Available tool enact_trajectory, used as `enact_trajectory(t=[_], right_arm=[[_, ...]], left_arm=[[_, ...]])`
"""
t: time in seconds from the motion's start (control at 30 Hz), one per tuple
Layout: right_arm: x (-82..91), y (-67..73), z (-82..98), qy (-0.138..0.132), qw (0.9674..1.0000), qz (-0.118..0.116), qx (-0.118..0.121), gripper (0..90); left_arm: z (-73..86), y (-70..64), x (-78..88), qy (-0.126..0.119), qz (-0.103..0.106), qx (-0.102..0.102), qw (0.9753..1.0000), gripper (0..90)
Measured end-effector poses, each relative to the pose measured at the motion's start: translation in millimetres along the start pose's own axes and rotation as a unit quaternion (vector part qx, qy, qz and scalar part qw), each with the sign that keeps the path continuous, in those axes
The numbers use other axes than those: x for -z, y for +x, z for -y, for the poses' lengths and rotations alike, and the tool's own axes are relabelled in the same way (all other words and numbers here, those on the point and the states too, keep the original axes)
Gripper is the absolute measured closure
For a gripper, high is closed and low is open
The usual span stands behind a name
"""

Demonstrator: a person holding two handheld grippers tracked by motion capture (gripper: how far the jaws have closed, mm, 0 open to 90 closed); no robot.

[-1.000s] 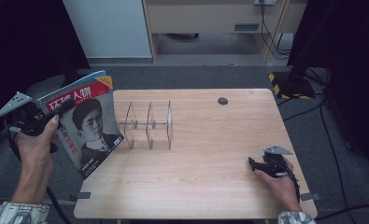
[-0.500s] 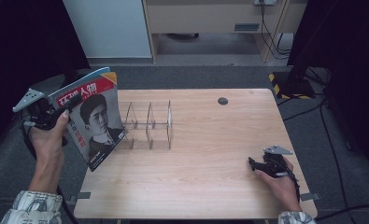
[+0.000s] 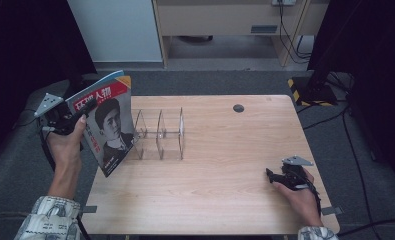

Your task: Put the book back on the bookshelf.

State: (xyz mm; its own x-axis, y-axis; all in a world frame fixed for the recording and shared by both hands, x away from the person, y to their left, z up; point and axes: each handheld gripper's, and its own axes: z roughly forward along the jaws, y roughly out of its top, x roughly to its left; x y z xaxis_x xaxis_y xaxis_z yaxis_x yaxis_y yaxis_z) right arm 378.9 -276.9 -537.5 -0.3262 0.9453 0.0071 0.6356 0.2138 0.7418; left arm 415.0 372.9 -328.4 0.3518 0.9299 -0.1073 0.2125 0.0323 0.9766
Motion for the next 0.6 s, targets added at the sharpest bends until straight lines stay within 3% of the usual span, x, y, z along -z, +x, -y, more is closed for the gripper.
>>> enact_trajectory(t=[0.6], right_arm=[[0.0,0.0,0.0,0.0,1.0,0.0,0.0,25.4]], left_arm=[[8.3,-4.3,-15.2,-0.015,-0.002,-0.014,0.9998,86.6]])
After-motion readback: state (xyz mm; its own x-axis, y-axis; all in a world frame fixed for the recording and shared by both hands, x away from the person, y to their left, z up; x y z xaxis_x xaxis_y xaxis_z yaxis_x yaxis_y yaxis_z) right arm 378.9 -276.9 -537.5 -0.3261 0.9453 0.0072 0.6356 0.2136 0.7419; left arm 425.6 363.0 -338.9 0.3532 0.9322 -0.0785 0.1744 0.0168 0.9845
